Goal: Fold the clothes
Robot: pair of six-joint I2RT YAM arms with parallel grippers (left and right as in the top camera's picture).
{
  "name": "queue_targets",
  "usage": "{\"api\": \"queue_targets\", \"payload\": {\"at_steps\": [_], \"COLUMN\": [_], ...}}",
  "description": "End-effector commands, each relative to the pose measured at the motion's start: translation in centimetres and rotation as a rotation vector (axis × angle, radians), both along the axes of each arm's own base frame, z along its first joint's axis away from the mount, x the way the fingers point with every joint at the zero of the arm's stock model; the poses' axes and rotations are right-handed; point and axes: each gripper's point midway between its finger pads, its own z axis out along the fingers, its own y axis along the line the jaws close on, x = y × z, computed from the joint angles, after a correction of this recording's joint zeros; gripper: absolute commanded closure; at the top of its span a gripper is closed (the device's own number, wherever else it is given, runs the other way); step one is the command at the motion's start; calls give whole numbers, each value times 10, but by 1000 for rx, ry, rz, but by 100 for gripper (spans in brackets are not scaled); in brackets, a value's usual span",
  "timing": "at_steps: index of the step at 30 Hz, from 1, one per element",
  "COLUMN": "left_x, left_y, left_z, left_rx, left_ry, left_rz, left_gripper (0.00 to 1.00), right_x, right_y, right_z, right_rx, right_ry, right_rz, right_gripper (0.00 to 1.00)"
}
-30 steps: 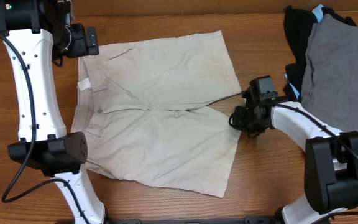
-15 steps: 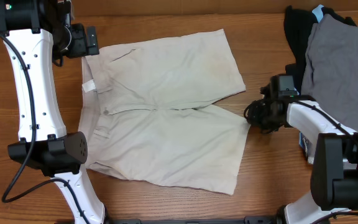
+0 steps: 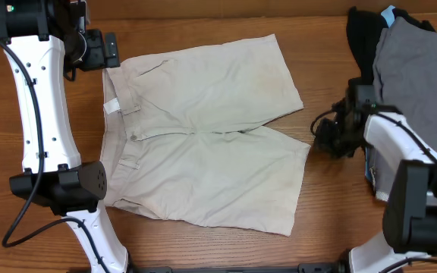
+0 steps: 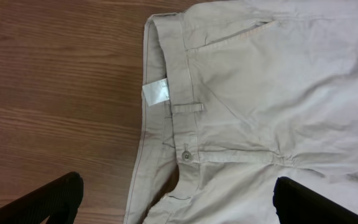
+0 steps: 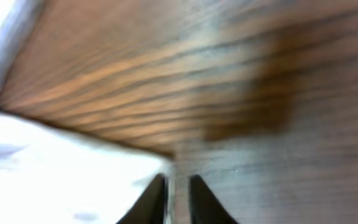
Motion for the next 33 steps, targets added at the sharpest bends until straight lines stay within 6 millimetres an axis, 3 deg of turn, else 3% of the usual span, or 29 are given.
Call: {"api": "queue_targets", "payload": {"at_steps": [1,5,8,11,14,16,18,23,25,33], "left_x": [-22,-45,-62,-77,-95,-109,-134,-174,-185,-202], "left_y": [4,1,-6,-18,-21,-19,-8,8,13,14], "left_z": [48,88,112,129,129,118,92,33,11,-102], "left_rx": [39,21,-6,-59,-81,-80,-47,0,17,2], "left_ry": [-116,-224,-293,-342,-331,-288,-197,-15,41,199], "left_rz": [39,91,84,52,73,108,223,452,544,881], "left_gripper": [0,0,0,0,0,0,0,0,0,0], "right_x": [22,-3,-23,-46,-70,-86,-112,-149,-153,-151], "right_y": [2,5,7,8,10,11,9,-17,-18,1], "right_z": [97,168,208,232,244,247,247,235,229,190], "right_rx": [9,12,8,7,15,20,12,-114,-114,-6], "right_ry": [-202,-242,-298,-344,-346,-334,-286,-161,-145,-55], "right_rz": [11,13,14,5,-20,-36,-85,-277,-301,-284], "right_gripper": [68,40,32,27,25,24,22,12,0,0]}}
